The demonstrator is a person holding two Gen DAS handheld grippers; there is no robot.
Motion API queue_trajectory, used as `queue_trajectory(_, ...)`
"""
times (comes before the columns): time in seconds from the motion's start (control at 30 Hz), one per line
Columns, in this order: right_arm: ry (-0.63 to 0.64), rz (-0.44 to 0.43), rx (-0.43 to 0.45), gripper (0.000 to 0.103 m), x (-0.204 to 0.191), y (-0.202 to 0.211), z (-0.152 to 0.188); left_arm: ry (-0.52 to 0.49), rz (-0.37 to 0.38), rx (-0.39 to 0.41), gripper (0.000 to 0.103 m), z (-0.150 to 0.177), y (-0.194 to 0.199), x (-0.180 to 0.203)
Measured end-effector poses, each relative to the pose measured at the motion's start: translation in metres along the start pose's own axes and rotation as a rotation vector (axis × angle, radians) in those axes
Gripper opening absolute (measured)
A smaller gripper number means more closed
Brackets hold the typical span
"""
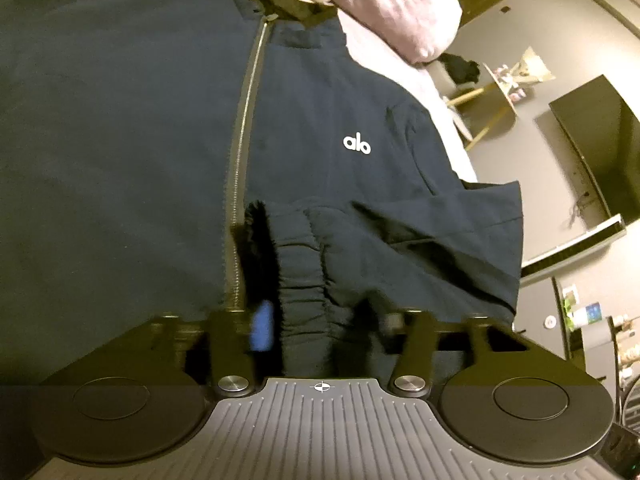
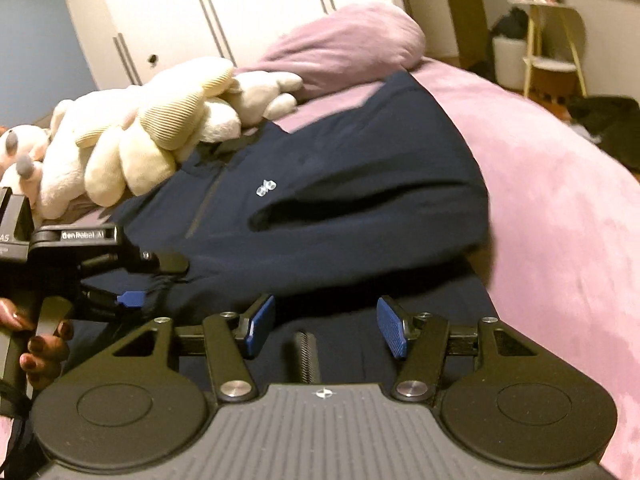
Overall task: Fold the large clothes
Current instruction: 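Grasp the other sleeve cuff with the left gripper while right gripper carries its sleeve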
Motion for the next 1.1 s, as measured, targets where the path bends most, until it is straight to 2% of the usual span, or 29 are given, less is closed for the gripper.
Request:
queue_trajectory(0.1,-0.007,0.070,-0.005,0.057,0.004,-0.001,0.000,-0.019,-0.007,0.007,0.020,-0.004,-0.001,0.004)
queue_trajectory(0.23,-0.005,0.178,0.003,0.057,0.010,0.004,-0.006,-0.086,-0.055,0.050,0.017,-0.016,0.017,0.010)
queue_trajectory(0.33,0.015,0.228,0.006,0.057,0.012,0.005,-0.011,-0.140,-0.112,0.078,0.017,-0.026,0.042,0.003)
queue_trajectory(0.43,0.038,0.255,0.008,0.057,0.010,0.007,-0.015,-0.227,-0.237,0.139,0.017,-0.046,0.073,-0.010)
queue_trajectory(0.53,0.051,0.262,0.010,0.057,0.007,0.006,-0.018,-0.300,-0.409,0.203,0.017,-0.064,0.102,-0.030)
queue_trajectory(0.6,0.063,0.269,0.006,0.057,0.003,0.002,-0.019,-0.360,-0.556,0.235,0.017,-0.072,0.114,-0.044)
queue_trajectory(0.67,0.068,0.270,-0.003,0.057,0.001,-0.001,-0.018,-0.408,-0.638,0.246,0.018,-0.073,0.116,-0.054)
queue_trajectory(0.73,0.065,0.264,-0.013,0.057,-0.002,-0.006,-0.018,-0.382,-0.637,0.228,0.019,-0.070,0.112,-0.065)
queue_trajectory(0.87,0.052,0.235,-0.030,0.057,-0.009,-0.013,-0.018,-0.259,-0.582,0.205,0.021,-0.065,0.103,-0.086)
queue_trajectory(0.93,0.051,0.230,-0.036,0.057,-0.012,-0.017,-0.019,-0.238,-0.572,0.204,0.020,-0.068,0.099,-0.093)
queue_trajectory(1.0,0.055,0.218,-0.034,0.057,-0.017,-0.020,-0.021,-0.250,-0.571,0.213,0.018,-0.070,0.102,-0.095)
queue_trajectory(1.1,0.046,0.195,-0.037,0.057,-0.022,-0.027,-0.026,-0.325,-0.625,0.248,0.018,-0.074,0.111,-0.088)
Point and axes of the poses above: each gripper's, at about its wrist camera, not at the fingertips, and y roughly against the way its jaws point, x to its right, z to its underside, the point moved 7 cm from there along -y, roughly the way its jaws point, and after that the axes turned 9 degrees about -y, right-handed, at the moved point
